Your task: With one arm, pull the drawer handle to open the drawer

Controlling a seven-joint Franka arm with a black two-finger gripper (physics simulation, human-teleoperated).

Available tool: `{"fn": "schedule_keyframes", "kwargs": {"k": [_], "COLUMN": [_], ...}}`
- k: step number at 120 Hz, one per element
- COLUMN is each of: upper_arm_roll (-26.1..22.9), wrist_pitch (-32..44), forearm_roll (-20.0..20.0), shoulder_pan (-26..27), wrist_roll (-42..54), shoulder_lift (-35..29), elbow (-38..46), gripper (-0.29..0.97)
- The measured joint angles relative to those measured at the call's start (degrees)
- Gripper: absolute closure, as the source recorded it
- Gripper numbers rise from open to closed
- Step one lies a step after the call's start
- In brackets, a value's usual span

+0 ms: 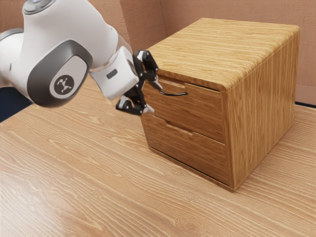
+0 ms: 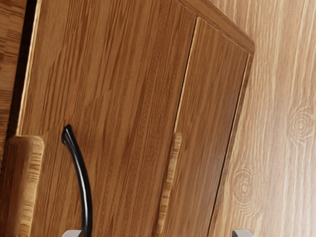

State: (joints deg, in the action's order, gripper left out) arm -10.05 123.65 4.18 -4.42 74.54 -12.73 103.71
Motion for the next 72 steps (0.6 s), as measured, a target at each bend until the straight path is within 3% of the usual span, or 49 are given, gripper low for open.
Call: {"fn": "schedule_keyframes", "kwargs": {"k": [72], "upper_arm_roll": [1.8], "wrist_pitch": [3.9], "forearm_roll": [-1.5], "shoulder_pan": [-0.3], "wrist_roll": [4.0], "shoulder_lift": [6.3], "elbow": [-2.3], "gripper": [0.34]}}
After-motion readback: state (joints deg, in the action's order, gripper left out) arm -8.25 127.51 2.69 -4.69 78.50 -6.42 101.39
